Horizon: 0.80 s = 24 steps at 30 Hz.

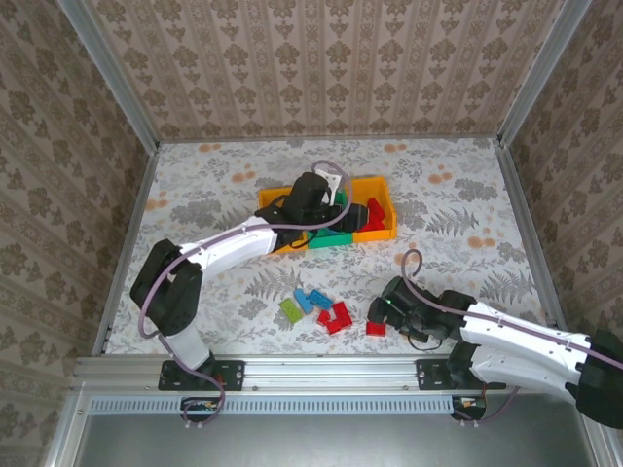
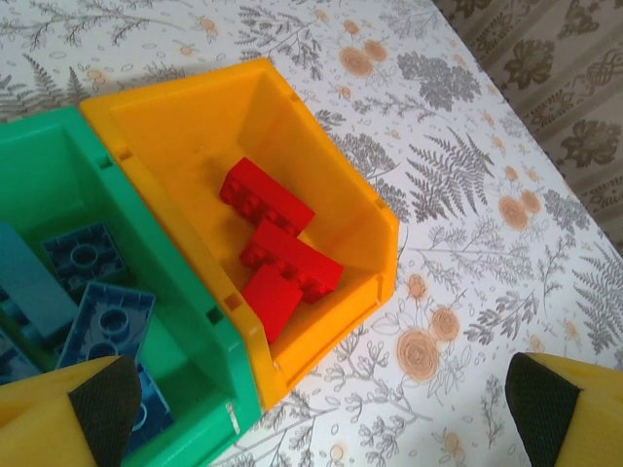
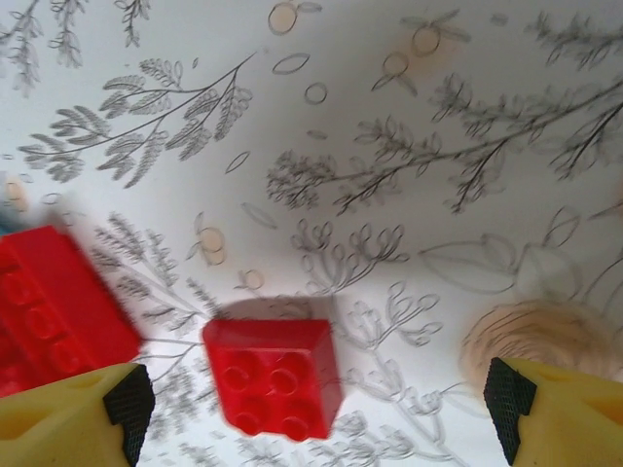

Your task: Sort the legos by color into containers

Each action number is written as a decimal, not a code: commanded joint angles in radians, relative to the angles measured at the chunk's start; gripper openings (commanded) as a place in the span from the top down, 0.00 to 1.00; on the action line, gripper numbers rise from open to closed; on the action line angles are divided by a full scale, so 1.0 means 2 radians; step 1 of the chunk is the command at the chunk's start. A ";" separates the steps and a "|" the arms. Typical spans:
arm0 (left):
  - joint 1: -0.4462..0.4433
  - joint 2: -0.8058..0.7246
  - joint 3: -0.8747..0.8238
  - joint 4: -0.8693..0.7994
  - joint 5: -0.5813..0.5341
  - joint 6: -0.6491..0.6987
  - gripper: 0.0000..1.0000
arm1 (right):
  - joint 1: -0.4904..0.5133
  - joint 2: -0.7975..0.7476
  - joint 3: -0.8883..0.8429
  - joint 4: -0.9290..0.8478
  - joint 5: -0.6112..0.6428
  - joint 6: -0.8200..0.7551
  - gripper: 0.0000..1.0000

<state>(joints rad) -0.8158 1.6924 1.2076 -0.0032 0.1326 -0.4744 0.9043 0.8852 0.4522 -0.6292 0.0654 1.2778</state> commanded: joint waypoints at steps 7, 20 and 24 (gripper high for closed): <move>-0.013 -0.038 -0.066 0.020 -0.031 0.014 0.00 | 0.003 -0.055 -0.033 0.033 -0.086 0.198 0.09; -0.012 -0.060 -0.114 0.040 -0.049 0.012 0.00 | -0.008 0.059 0.014 0.075 -0.136 0.297 0.11; -0.008 -0.071 -0.128 0.049 -0.051 0.010 0.00 | -0.019 0.066 0.012 0.062 -0.129 0.307 0.14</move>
<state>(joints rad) -0.8364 1.5948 0.9752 0.0616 0.0509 -0.4664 0.8829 1.0111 0.4614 -0.4927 -0.1741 1.8431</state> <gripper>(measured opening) 0.999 0.872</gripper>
